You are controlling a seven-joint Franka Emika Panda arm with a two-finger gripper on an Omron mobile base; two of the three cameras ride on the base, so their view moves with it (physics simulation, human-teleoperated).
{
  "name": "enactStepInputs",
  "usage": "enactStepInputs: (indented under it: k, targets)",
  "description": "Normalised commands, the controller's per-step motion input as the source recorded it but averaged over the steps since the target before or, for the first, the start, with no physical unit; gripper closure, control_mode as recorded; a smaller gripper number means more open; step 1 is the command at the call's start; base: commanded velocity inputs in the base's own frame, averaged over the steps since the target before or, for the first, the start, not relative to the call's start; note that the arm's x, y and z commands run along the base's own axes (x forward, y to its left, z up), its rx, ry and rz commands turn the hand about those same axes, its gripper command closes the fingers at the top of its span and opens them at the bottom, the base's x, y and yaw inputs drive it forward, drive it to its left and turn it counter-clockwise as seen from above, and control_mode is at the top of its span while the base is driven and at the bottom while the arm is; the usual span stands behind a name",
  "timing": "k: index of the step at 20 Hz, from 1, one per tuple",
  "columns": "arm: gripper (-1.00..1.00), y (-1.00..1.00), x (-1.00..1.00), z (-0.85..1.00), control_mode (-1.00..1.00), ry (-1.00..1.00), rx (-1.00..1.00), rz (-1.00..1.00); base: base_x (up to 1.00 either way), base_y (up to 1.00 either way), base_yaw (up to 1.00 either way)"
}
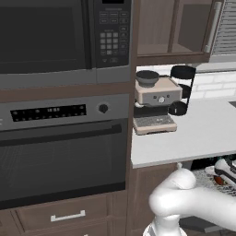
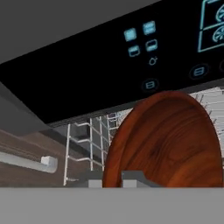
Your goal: Pick up the cup and bowl from the counter, place them in the dishwasher, and close the dishwasher door.
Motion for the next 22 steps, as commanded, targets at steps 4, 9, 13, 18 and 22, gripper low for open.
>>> enactStepInputs:
  k: [4, 9, 13, 18, 22]
  targets:
    - [1.00, -0.74, 0.18, -0.78, -1.00, 0.00, -0.04, 0.00, 0.00, 0.00, 0.00]
    - [1.00, -0.54, 0.24, -0.79, -1.00, 0.00, -0.12, 0.00, 0.00, 0.00, 0.00]
    - [1.00, -0.32, 0.22, -0.52, -1.00, 0.00, -0.15, 0.00, 0.00, 0.00, 0.00]
    - [1.00, -0.05, 0.14, -0.13, -1.00, -0.05, 0.00, 0.07, 0.00, 0.00, 0.00]
    - [1.00, 0.00, 0.17, -0.21, -1.00, 0.09, -0.11, 0.02, 0.00, 0.00, 0.00]
